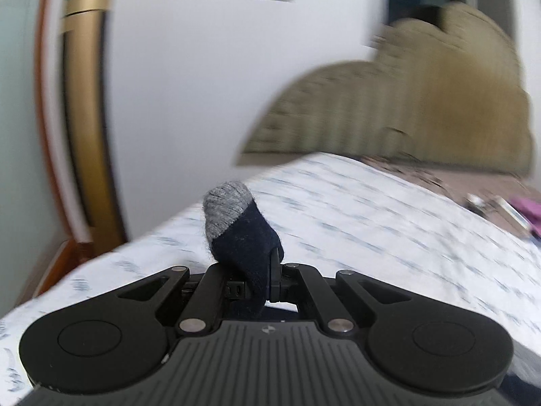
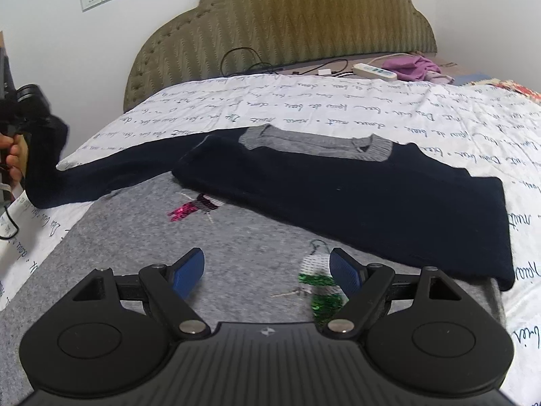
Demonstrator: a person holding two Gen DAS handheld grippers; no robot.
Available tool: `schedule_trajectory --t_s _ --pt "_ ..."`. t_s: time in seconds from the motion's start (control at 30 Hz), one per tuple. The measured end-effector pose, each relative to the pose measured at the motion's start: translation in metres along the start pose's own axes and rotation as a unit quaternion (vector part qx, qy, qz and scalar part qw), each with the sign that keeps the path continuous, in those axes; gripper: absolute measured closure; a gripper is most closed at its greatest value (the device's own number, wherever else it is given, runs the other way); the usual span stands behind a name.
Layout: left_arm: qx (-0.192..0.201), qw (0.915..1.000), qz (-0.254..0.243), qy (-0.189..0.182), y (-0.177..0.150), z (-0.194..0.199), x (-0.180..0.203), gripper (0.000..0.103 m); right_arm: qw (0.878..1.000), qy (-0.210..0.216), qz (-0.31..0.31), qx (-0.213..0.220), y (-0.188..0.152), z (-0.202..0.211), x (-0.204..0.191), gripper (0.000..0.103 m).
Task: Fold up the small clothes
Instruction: 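Lift the navy cuff with the left gripper and lay it across the folded sleeve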
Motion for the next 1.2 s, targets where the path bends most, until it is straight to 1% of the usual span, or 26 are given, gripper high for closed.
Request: schedule_trajectory --t_s 0.1,0.2,0.23,0.33,0.47,0.63,0.8,0.97,1.2 --pt "0.003 0.9986 -0.041 -0.032 -0.012 0.01 0.044 0.102 1.0 -0.002 -0.011 0.002 -0.001 0.002 0.007 0.021" --pt "0.0 0.995 -0.074 -0.066 -0.027 0.019 0.083 0.102 1.0 -0.006 -0.02 0.005 -0.002 0.005 0.015 0.021" --pt "-0.002 0.9936 -0.083 -0.077 -0.031 0.017 0.096 0.102 1.0 -0.007 -0.024 0.006 -0.002 0.006 0.018 0.021" --pt "-0.014 0.9875 -0.11 -0.112 -0.046 0.028 0.133 0.102 0.999 -0.01 -0.039 0.008 -0.003 0.008 0.028 0.021" --pt "-0.017 0.9799 -0.137 -0.144 -0.062 0.033 0.173 0.102 0.998 -0.008 -0.068 0.004 -0.005 0.008 0.043 0.021" --pt "-0.03 0.9694 -0.163 -0.18 -0.086 0.051 0.211 0.102 0.996 -0.023 -0.087 0.011 -0.007 0.012 0.059 0.021" --pt "-0.04 0.9602 -0.182 -0.208 -0.11 0.073 0.24 0.102 0.994 -0.04 -0.103 0.014 -0.01 0.015 0.074 0.021" --pt "-0.038 0.9497 -0.203 -0.236 -0.126 0.094 0.268 0.102 0.991 -0.054 -0.118 0.017 -0.015 0.022 0.088 0.021" --pt "-0.034 0.9359 -0.218 -0.274 -0.142 0.124 0.304 0.102 0.988 -0.073 -0.135 0.019 -0.022 0.031 0.107 0.021"
Point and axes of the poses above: each gripper's, at about its wrist camera, not at the fingertips, and z roughly against the way its jaws point, x to its right, y to its top, the point moved 8 cm from there along -z, roughly the way its jaws point, and after that the axes turned 4 degrees about z, right-handed, at the moved point
